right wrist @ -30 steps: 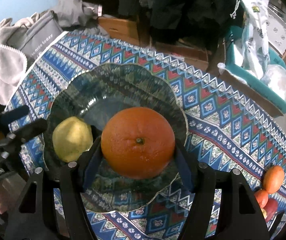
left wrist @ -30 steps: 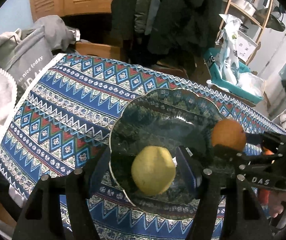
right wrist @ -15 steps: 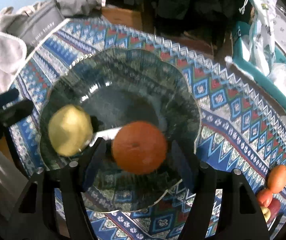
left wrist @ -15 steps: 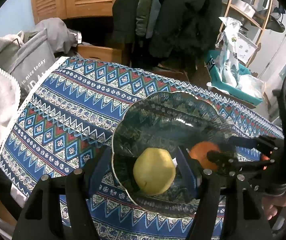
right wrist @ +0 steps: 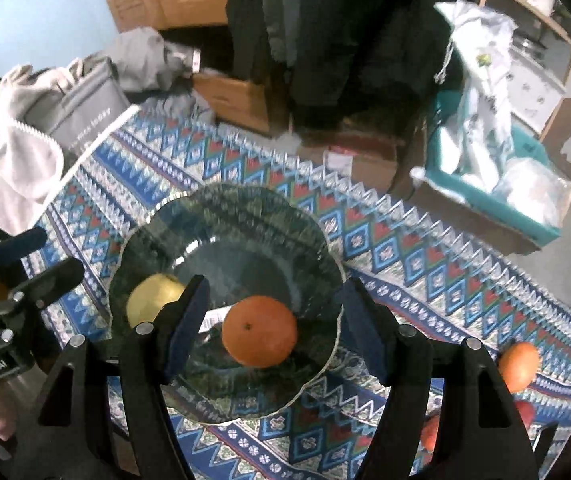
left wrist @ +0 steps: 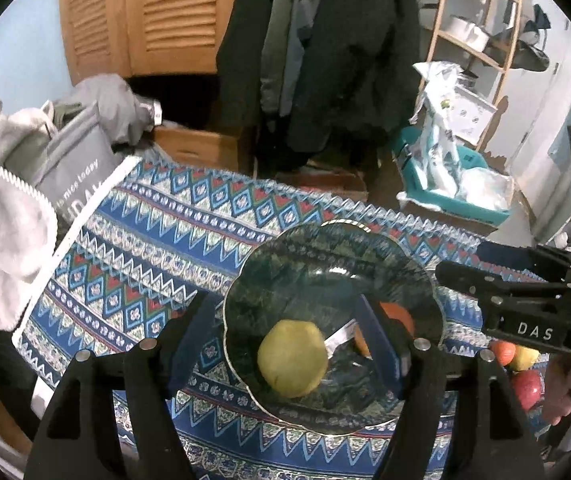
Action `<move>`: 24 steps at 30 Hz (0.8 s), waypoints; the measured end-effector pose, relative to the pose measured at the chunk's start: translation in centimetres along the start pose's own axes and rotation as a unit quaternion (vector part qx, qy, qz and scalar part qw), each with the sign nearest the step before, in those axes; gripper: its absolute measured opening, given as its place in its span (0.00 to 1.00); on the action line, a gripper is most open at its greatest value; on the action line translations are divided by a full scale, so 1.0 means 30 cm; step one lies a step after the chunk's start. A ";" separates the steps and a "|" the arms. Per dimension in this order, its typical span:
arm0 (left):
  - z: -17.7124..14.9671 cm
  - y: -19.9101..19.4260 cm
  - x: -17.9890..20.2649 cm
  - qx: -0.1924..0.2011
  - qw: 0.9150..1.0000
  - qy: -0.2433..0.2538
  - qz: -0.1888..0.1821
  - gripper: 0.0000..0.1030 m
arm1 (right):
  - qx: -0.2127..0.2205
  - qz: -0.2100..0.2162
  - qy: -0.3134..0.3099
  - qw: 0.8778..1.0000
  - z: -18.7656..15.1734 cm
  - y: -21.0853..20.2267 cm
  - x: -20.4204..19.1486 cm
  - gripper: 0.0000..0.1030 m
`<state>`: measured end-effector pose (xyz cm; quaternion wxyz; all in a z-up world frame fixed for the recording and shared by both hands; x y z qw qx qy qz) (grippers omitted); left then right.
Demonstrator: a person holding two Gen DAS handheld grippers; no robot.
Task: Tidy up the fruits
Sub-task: 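Lower the pear into the plate and open the left tool while the right tool releases the orange there, then raise both tools away from the plate back toward the fruit cluster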
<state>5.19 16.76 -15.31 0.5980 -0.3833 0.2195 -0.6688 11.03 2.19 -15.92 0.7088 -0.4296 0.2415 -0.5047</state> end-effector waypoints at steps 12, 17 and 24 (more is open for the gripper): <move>0.083 -0.139 0.128 0.052 0.998 0.040 -0.011 0.79 | 0.073 -0.028 0.026 0.997 0.052 -0.243 0.080 0.68; 0.102 -0.179 0.170 0.066 0.996 0.050 -0.016 0.80 | 0.097 -0.036 0.035 0.994 0.064 -0.328 0.111 0.68; 0.131 -0.228 0.216 0.089 0.994 0.053 -0.026 0.84 | 0.128 -0.052 0.058 0.989 0.070 -0.443 0.178 0.74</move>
Point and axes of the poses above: each gripper's, at about its wrist camera, not at the fingertips, and y roughly the way its jaws point, x to its right, z to its top, the point moved 6 cm from there along y, roughly the way its jaws point, and after that the axes turned 11 degrees about -z, right-handed, at the moved point
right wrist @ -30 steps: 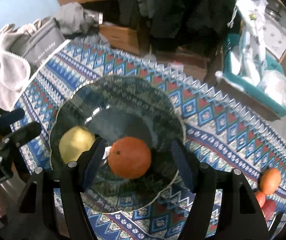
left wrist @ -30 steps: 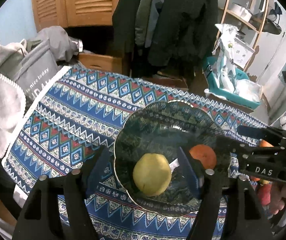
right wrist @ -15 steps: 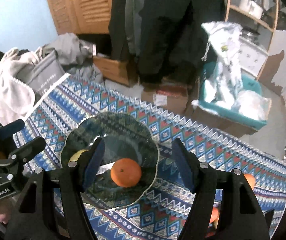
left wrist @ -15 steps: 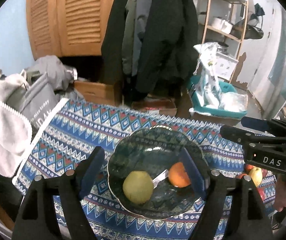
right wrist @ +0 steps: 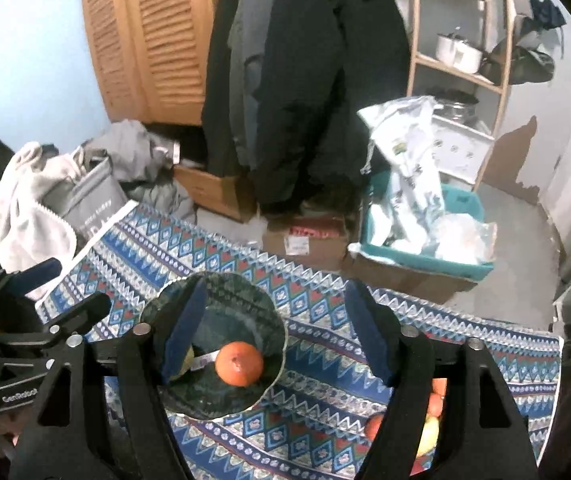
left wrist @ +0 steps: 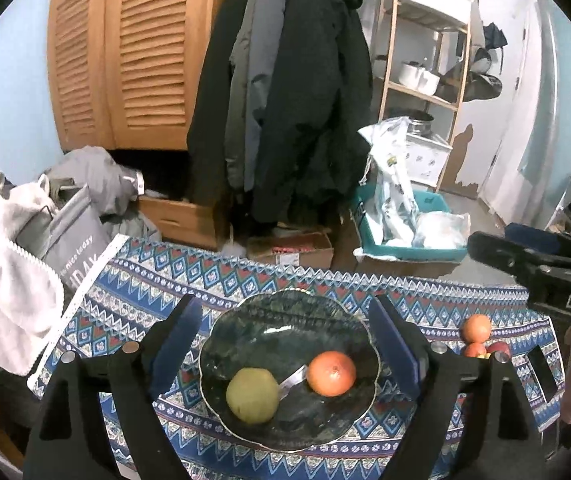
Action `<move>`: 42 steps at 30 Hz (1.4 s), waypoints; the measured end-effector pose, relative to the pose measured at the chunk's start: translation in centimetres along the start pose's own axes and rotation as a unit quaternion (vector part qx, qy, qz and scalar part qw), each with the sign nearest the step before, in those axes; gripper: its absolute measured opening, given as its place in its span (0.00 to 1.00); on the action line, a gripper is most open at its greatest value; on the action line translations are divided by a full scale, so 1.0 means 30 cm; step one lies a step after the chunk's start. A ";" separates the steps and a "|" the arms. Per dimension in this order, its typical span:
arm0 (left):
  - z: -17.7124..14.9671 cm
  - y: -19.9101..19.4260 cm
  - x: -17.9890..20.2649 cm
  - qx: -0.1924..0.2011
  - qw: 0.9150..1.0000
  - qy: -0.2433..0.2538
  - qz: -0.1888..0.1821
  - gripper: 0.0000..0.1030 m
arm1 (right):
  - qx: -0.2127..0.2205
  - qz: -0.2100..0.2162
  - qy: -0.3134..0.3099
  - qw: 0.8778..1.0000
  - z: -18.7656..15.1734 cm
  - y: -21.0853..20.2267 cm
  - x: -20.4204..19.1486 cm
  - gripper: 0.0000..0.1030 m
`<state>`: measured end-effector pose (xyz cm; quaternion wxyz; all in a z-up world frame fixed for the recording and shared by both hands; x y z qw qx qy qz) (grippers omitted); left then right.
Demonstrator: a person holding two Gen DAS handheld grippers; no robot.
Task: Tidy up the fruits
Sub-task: 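Raise both tools away from the plate back toward the fruit cluster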
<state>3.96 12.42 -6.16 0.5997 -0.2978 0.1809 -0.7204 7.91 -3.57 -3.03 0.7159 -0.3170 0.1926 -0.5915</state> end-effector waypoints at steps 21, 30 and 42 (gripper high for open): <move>0.068 -0.062 0.268 0.029 0.997 0.060 -0.051 0.91 | 0.055 -0.066 0.051 0.995 -0.007 -0.192 0.290 0.80; 0.066 -0.042 0.362 0.020 0.995 0.073 -0.068 0.91 | 0.058 -0.087 0.069 0.992 -0.041 -0.229 0.392 0.83; 0.044 -0.012 0.471 0.008 0.991 0.100 -0.085 0.91 | 0.056 -0.108 0.084 0.989 -0.091 -0.269 0.510 0.84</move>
Point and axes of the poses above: each gripper's, at about its wrist camera, not at the fingertips, and y roughly the way its jaws point, x to its right, z to its top, the point moved 6 cm from there along y, roughly the way its jaws point, and after that the axes turned 11 degrees about -z, right-handed, at the moved point
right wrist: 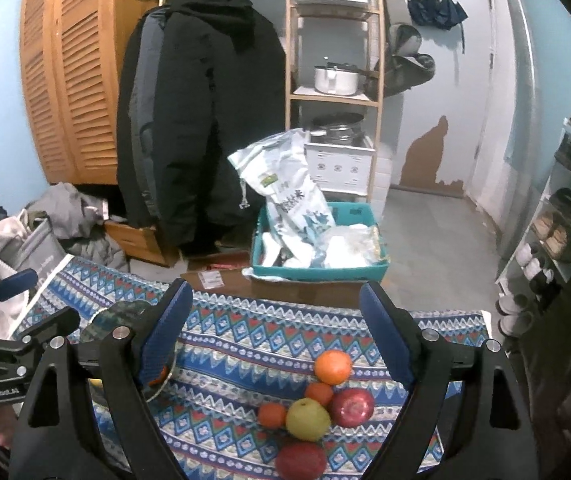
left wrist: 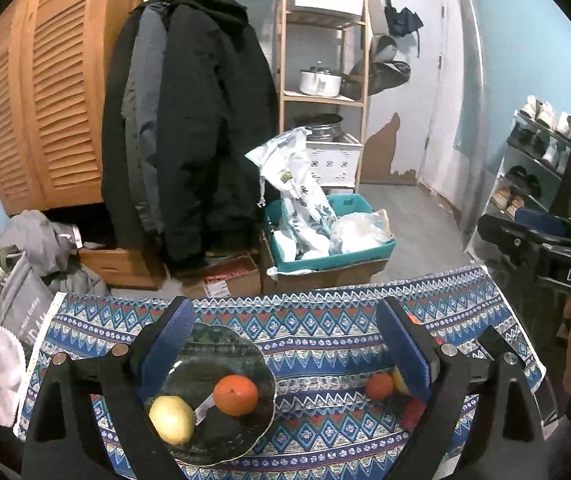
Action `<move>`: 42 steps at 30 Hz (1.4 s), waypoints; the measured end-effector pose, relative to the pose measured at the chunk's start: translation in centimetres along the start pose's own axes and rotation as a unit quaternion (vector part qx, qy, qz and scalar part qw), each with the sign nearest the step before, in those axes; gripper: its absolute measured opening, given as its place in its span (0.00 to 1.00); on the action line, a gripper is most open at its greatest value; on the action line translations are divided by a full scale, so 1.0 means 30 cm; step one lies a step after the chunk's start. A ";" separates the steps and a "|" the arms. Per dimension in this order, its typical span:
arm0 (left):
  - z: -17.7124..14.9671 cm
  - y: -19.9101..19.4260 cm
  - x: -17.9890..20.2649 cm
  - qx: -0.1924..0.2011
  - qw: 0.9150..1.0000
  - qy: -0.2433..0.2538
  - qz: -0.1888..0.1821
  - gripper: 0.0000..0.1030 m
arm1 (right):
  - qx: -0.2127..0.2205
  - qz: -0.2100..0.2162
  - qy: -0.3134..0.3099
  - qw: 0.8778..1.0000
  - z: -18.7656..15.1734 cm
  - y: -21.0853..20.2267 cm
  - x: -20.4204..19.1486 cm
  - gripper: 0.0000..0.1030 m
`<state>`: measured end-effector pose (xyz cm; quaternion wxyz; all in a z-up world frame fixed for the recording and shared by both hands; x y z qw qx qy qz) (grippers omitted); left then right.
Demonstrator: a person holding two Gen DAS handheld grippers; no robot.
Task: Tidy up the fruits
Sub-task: 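Raise both tools away from the plate back toward the fruit cluster, then lower the right tool onto the red apple while the left tool approaches the tangerine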
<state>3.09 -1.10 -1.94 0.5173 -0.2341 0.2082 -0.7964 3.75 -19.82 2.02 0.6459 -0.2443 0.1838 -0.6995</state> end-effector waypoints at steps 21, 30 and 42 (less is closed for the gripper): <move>-0.043 0.119 0.117 -0.042 0.998 0.013 -0.036 0.91 | -0.028 -0.017 0.010 0.999 -0.073 0.032 0.125 0.86; -0.143 0.238 0.124 -0.092 0.995 0.023 -0.040 0.91 | -0.080 -0.024 0.003 0.996 -0.173 0.126 0.146 0.87; -0.310 0.376 0.107 -0.155 0.987 0.009 -0.043 0.91 | -0.193 -0.011 -0.003 0.981 -0.427 0.292 0.150 0.87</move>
Point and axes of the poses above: each gripper's, at about its wrist camera, not at the fingertips, and y roughly the way its jaws point, x to its right, z to its top, the point moved 6 cm from there along y, roughly the way its jaws point, and after that the axes turned 11 degrees about -z, right-handed, at the moved point
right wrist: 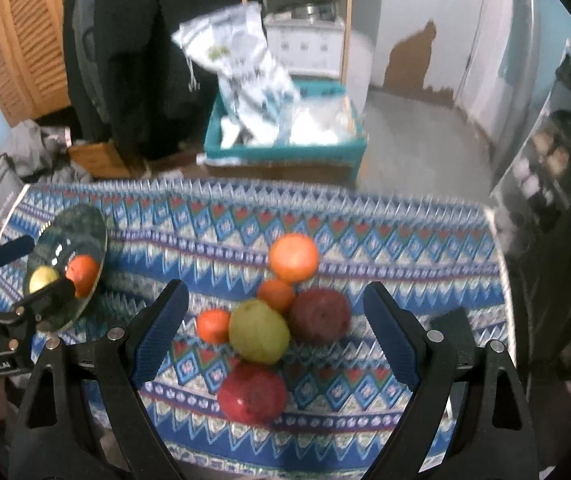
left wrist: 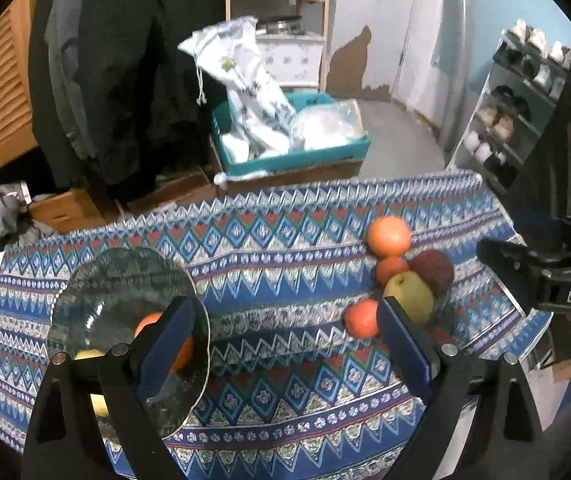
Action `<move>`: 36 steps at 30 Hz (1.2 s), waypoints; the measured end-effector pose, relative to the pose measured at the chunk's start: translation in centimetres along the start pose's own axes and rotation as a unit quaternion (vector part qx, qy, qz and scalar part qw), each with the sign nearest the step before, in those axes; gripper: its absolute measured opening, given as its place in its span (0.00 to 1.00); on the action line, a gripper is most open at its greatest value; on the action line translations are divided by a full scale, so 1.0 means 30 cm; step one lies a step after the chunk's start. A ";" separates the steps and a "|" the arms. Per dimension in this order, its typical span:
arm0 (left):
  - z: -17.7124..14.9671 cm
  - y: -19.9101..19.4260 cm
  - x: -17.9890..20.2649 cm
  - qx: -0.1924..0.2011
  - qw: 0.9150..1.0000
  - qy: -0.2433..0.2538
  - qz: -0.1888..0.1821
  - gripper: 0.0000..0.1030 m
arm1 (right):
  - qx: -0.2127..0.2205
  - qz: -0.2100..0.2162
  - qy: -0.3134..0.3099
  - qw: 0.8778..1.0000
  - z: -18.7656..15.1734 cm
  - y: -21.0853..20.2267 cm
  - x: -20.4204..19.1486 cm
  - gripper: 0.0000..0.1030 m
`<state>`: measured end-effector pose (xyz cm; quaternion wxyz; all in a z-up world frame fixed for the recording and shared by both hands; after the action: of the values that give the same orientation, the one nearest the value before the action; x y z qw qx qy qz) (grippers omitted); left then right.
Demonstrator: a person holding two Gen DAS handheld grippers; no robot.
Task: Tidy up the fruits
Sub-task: 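Lower the right tool onto the red apple while the left tool approaches the tangerine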
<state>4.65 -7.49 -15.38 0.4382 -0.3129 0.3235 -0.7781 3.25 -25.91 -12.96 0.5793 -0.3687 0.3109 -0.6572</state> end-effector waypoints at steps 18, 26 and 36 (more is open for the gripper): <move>-0.156 0.168 -0.029 -0.091 0.996 -0.022 -0.007 0.91 | -0.122 0.013 -0.038 0.992 -0.250 0.234 -0.047 0.87; -0.168 0.196 -0.037 -0.103 0.994 -0.023 -0.005 0.91 | -0.154 0.032 -0.033 0.987 -0.306 0.297 -0.068 0.87; -0.180 0.217 -0.026 -0.113 0.993 -0.019 -0.010 0.91 | -0.176 0.035 -0.058 0.982 -0.340 0.345 -0.119 0.86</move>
<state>3.94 -8.22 -23.81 0.3979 -0.3789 0.3978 -0.7348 0.35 -23.97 -27.51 0.5451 -0.4913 0.3998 -0.5492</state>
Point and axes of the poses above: each gripper's, at about its wrist camera, not at the fingertips, and y roughly the way its jaws point, x to its right, z to its top, the point moved 6 cm from there along y, roughly the way its jaws point, and after that the axes turned 11 degrees about -z, right-handed, at the moved point
